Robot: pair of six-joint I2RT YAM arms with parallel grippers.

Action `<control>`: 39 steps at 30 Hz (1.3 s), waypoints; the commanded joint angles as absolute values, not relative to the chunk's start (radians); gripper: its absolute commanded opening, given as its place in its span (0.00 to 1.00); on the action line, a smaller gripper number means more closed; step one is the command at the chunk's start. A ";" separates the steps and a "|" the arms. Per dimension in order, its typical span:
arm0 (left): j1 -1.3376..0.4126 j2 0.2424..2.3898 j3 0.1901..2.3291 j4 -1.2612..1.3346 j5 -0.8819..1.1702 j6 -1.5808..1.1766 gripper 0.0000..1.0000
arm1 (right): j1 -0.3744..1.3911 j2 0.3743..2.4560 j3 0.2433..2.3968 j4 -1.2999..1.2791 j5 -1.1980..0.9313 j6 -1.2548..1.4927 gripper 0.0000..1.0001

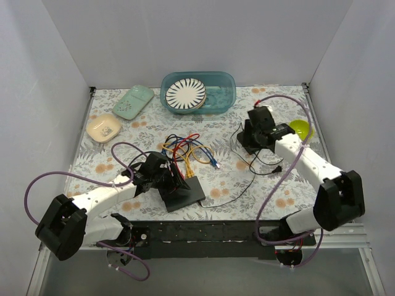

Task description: Pull the plug from the switch port

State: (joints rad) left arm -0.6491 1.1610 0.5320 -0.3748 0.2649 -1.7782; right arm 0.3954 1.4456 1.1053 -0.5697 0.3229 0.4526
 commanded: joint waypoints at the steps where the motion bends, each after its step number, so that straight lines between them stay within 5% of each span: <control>1: -0.644 1.157 0.509 -0.454 0.193 -1.755 0.60 | 0.671 1.327 1.094 -0.494 0.276 0.382 0.58; 9: -0.644 1.180 0.541 -0.475 0.140 -1.775 0.59 | 0.942 1.236 0.845 -0.460 0.117 0.440 0.43; 12: -0.643 1.187 0.574 -0.498 0.106 -1.781 0.58 | 0.992 1.213 0.767 -0.431 0.083 0.452 0.19; 13: -0.643 1.204 0.592 -0.509 0.103 -1.781 0.57 | 1.000 1.218 0.758 -0.410 0.049 0.453 0.04; 14: -0.643 1.212 0.600 -0.512 0.103 -1.781 0.57 | 1.008 1.223 0.743 -0.396 0.029 0.451 0.01; 26: -0.643 1.197 0.584 -0.494 0.147 -1.809 0.52 | 1.103 1.462 0.756 -0.216 -0.103 0.442 0.01; 39: -0.644 1.120 0.506 -0.449 0.204 -1.828 0.48 | 1.077 1.661 0.919 -0.259 0.066 0.459 0.01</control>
